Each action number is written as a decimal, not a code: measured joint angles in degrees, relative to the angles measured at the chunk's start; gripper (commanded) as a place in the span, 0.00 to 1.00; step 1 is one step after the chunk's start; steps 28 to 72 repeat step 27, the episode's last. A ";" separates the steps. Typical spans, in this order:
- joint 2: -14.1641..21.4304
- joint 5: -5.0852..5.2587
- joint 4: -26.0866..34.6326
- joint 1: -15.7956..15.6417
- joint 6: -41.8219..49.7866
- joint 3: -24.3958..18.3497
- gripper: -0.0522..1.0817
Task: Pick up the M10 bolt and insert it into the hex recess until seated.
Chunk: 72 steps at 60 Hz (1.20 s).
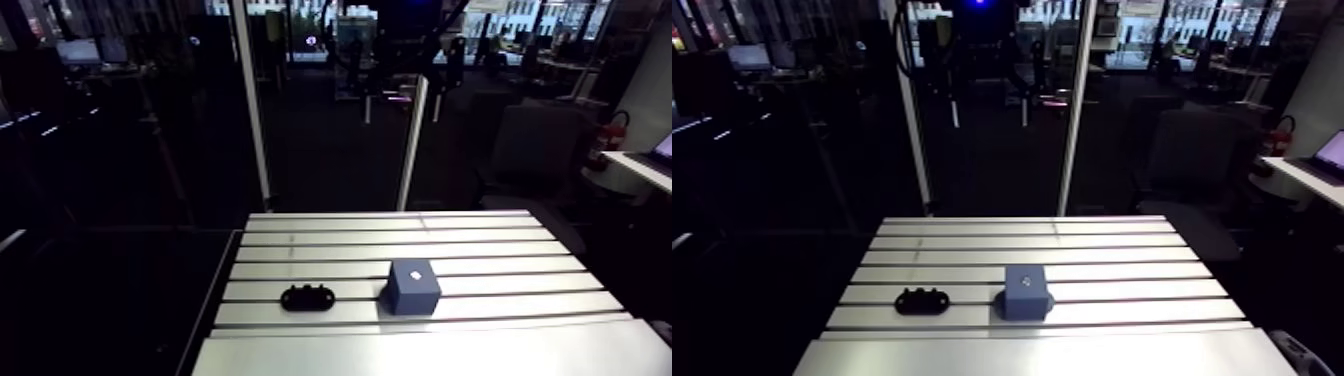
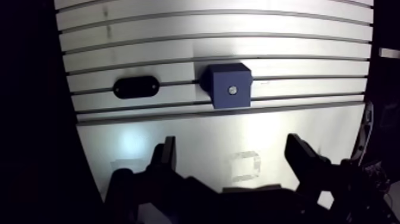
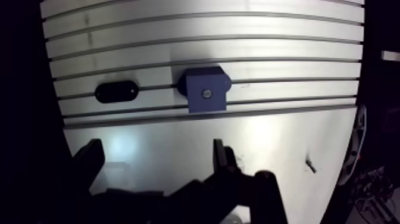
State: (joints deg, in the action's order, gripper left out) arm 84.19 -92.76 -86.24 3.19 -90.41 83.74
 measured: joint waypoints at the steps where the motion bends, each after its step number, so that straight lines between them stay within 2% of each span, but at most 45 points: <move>1: 0.02 -0.05 0.00 -0.08 0.00 0.06 0.06; 24: 0.53 -0.23 -0.04 -1.30 -0.04 1.11 0.06; 72: 0.54 -0.20 -0.06 -1.35 -0.10 1.11 0.06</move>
